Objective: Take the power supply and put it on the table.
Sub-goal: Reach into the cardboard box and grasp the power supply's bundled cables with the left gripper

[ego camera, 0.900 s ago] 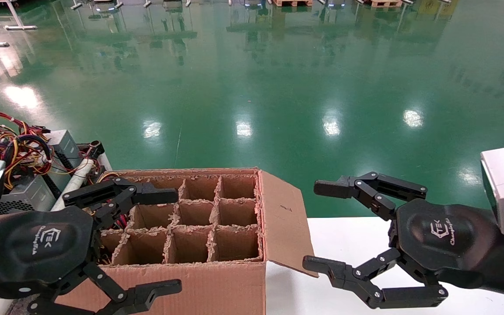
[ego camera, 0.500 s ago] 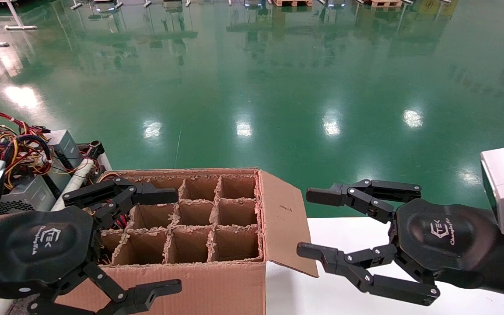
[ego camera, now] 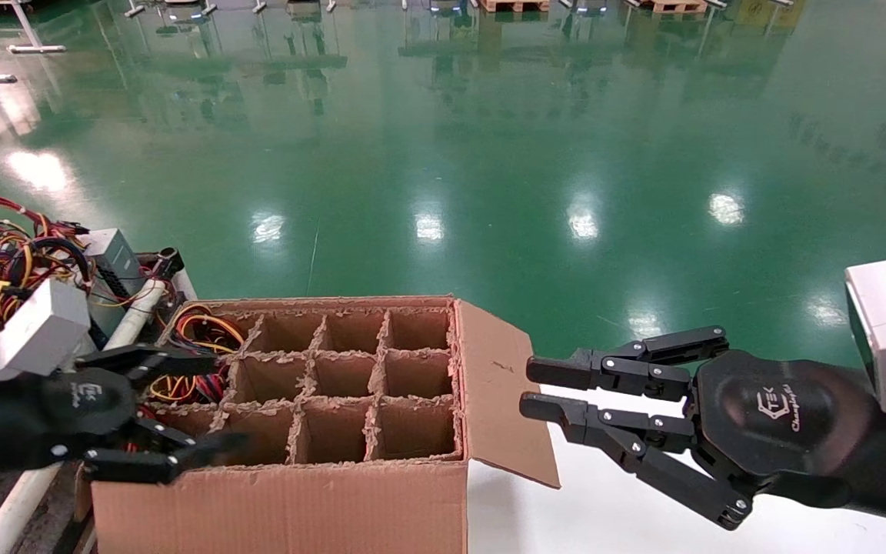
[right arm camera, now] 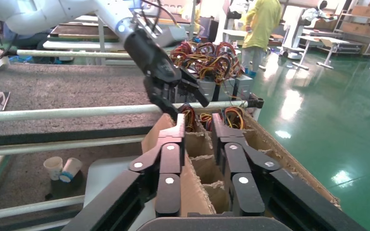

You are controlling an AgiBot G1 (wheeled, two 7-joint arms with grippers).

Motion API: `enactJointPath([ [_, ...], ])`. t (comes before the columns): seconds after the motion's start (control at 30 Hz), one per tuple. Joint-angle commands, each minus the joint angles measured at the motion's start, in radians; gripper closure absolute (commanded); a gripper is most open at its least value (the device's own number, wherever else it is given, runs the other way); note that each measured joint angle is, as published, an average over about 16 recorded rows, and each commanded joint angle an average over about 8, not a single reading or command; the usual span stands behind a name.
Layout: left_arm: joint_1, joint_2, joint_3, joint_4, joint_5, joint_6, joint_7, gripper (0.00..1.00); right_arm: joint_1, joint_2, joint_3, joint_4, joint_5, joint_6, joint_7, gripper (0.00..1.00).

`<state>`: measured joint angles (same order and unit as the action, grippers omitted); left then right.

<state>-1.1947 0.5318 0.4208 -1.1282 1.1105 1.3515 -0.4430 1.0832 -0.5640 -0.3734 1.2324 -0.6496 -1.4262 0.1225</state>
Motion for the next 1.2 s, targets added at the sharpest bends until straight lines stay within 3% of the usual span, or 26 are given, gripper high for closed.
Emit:
enactJointPath([
  [0.03,-0.021,-0.013,0.023,0.028,0.061,-0.012,-0.038,0.0,0.0,0.0,0.0,0.0,0.0,0.0,0.0,1.0],
  [0.2,-0.069,-0.01,0.045,0.135,0.136,-0.028,-0.073,0.0,0.0,0.0,0.0,0.0,0.0,0.0,0.0,1.0],
  [0.23,-0.079,-0.009,0.047,0.154,0.145,-0.029,-0.076,0.0,0.0,0.0,0.0,0.0,0.0,0.0,0.0,0.93],
  [0.37,-0.111,-0.004,0.054,0.215,0.171,-0.024,-0.071,0.0,0.0,0.0,0.0,0.0,0.0,0.0,0.0,0.43],
  [0.4,-0.116,-0.003,0.055,0.228,0.174,-0.02,-0.067,0.07,0.0,0.0,0.0,0.0,0.0,0.0,0.0,0.31],
  [0.47,-0.125,0.0,0.058,0.251,0.179,-0.009,-0.058,0.3,0.0,0.0,0.0,0.0,0.0,0.0,0.0,0.06],
  [0.5,-0.128,0.001,0.06,0.262,0.18,-0.002,-0.053,0.43,0.0,0.0,0.0,0.0,0.0,0.0,0.0,0.0],
  [0.63,-0.141,0.006,0.064,0.296,0.181,0.024,-0.038,0.92,0.0,0.0,0.0,0.0,0.0,0.0,0.0,0.0],
  [0.67,-0.145,0.007,0.065,0.303,0.181,0.03,-0.035,0.99,0.0,0.0,0.0,0.0,0.0,0.0,0.0,0.0],
  [1.2,-0.195,0.029,0.094,0.404,0.211,0.111,-0.024,1.0,0.0,0.0,0.0,0.0,0.0,0.0,0.0,0.0],
])
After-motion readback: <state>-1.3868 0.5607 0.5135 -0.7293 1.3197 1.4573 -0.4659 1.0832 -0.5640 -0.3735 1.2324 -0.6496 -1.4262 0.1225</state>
